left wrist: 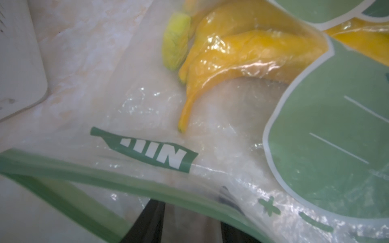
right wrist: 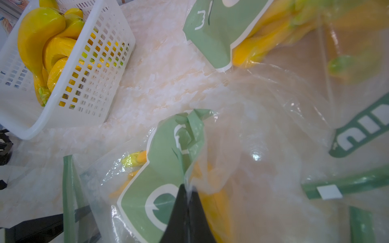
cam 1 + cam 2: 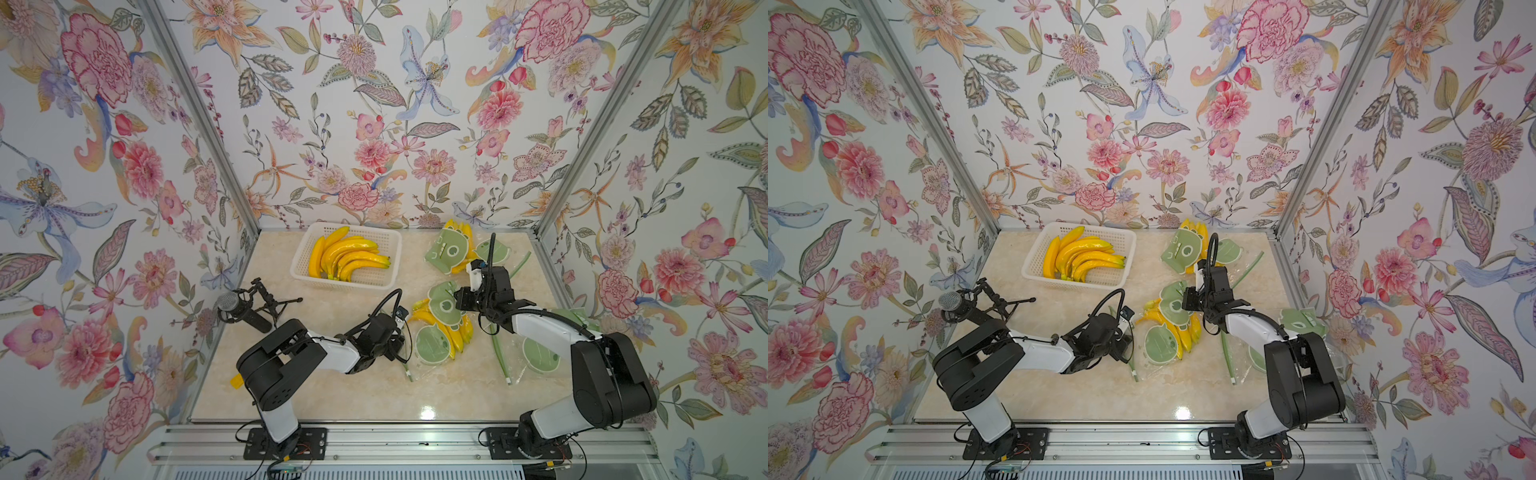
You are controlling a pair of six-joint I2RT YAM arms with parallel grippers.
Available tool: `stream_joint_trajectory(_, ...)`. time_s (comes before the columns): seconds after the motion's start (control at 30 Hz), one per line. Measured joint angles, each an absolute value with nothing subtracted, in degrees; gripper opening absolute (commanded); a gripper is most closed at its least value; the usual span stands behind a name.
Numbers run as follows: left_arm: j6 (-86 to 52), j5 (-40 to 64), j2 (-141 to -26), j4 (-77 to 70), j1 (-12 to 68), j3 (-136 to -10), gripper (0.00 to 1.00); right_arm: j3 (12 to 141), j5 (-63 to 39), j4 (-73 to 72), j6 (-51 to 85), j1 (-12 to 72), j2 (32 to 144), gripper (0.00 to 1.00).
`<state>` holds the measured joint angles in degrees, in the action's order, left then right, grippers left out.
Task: Open the zip-top bag and take out the banana
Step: Pick up the banana from the zipper food storage bag.
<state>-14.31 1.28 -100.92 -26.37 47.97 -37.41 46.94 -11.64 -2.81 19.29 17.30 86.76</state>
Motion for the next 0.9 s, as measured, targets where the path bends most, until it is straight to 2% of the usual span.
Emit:
stream_joint_trajectory(0.17,-14.3,1.7,-104.0,-29.3,47.9,-39.6,0.57,46.9,-12.3,-2.9,20.0,17.9,86.8,0.0)
stream_joint_trajectory(0.57,-12.8,4.6,-105.9,-30.8,45.9,-43.4,0.59,46.9,-13.8,-5.0,20.4,20.4,87.2,0.0)
stream_joint_trajectory(0.8,-11.6,5.8,-106.7,-30.7,43.2,-45.8,0.54,46.9,-14.8,-5.8,20.3,21.9,87.4,0.0)
stream_joint_trajectory(0.9,-11.1,5.9,-108.2,-30.7,42.8,-47.1,0.47,46.9,-15.3,-5.8,20.1,22.4,87.5,0.0)
